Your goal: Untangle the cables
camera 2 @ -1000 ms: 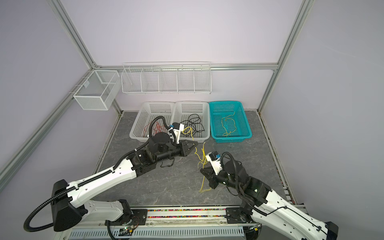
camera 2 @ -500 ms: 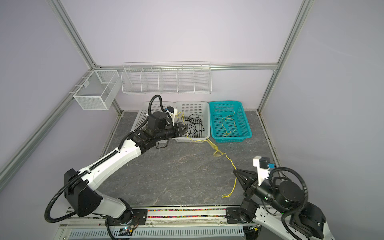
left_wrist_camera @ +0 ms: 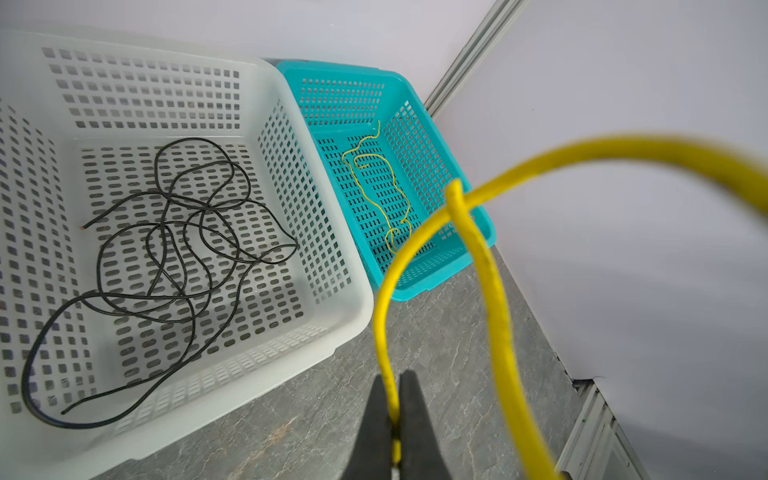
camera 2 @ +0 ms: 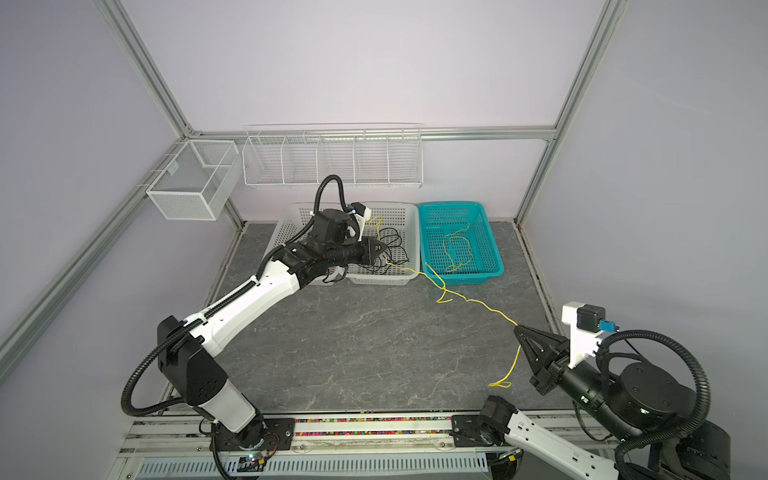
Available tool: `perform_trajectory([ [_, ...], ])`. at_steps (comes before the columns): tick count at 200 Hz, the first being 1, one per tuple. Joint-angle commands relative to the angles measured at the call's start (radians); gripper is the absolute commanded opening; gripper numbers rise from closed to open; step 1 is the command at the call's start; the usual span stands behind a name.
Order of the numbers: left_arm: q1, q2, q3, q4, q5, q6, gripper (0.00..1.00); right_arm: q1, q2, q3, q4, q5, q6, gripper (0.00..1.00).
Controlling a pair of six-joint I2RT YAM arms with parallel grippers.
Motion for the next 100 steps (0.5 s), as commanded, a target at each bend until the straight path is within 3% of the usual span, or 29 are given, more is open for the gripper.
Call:
perform_trajectory([
  [1, 0.049, 0.078, 0.020, -0.087, -0.204, 0.083, 0.00, -0.018, 0.031, 0.045, 0.078, -0.042, -0.065, 0.06],
  [28, -0.034, 0.142, 0.101, -0.090, -0.182, 0.075, 0.00, -0.021, 0.177, -0.031, 0.195, -0.215, -0.090, 0.06],
  [53, -0.071, 0.201, 0.165, -0.106, -0.127, 0.057, 0.00, -0.021, 0.219, -0.086, 0.382, -0.207, -0.138, 0.06],
  [100, -0.107, 0.178, 0.095, -0.050, -0.050, 0.043, 0.00, -0.025, 0.368, -0.114, 0.511, -0.143, -0.283, 0.06],
])
